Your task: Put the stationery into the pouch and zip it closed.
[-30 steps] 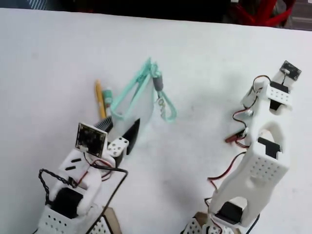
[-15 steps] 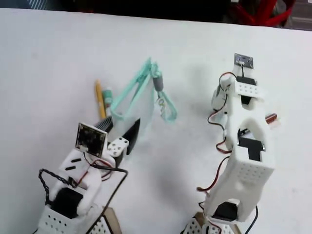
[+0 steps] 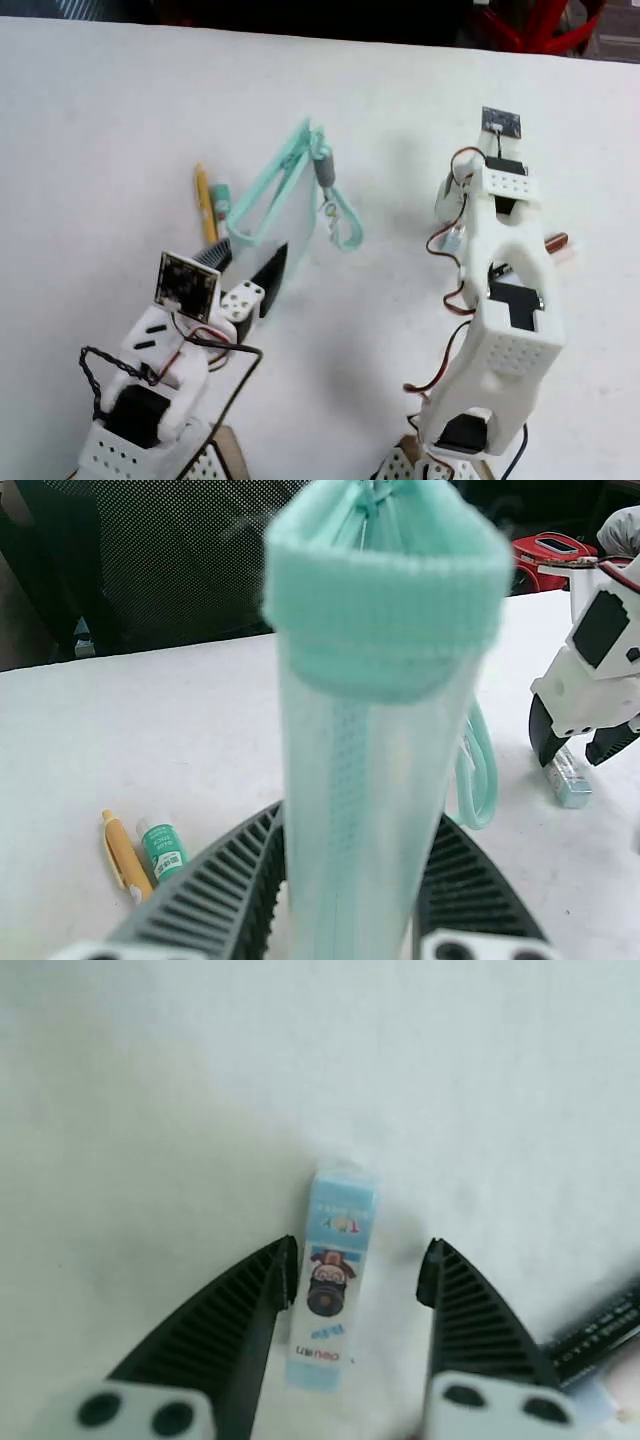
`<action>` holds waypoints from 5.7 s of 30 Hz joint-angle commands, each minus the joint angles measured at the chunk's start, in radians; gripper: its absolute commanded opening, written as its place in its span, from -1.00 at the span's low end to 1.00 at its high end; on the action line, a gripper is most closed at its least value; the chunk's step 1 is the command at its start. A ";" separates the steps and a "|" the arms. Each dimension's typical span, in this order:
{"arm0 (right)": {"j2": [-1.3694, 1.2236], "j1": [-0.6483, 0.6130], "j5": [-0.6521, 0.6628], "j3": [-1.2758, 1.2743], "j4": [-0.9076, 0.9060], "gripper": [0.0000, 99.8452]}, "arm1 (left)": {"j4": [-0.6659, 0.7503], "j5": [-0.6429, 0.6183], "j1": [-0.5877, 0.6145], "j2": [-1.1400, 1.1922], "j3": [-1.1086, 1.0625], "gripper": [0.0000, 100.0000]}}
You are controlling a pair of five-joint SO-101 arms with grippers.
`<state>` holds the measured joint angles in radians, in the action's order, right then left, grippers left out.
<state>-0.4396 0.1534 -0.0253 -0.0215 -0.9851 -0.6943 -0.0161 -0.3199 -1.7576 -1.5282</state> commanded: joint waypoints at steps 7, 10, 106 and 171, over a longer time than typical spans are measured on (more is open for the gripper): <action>0.013 -0.005 0.011 0.031 0.071 -0.61 | 0.000 -0.003 -0.015 0.012 0.000 -0.63; -0.039 -0.005 0.015 0.080 0.048 -0.62 | 0.000 -0.003 -0.015 0.012 0.000 -0.63; 1.251 -0.865 0.222 -0.509 0.389 -0.96 | -0.083 -0.012 0.016 0.012 0.060 -0.53; 1.523 -0.839 0.221 -0.747 0.420 -0.56 | -0.071 -0.011 0.018 0.012 0.048 -0.53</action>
<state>1.0687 -0.6690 0.1926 -0.8500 -0.4925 -0.7940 -0.0176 -0.3122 -1.7423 -1.5282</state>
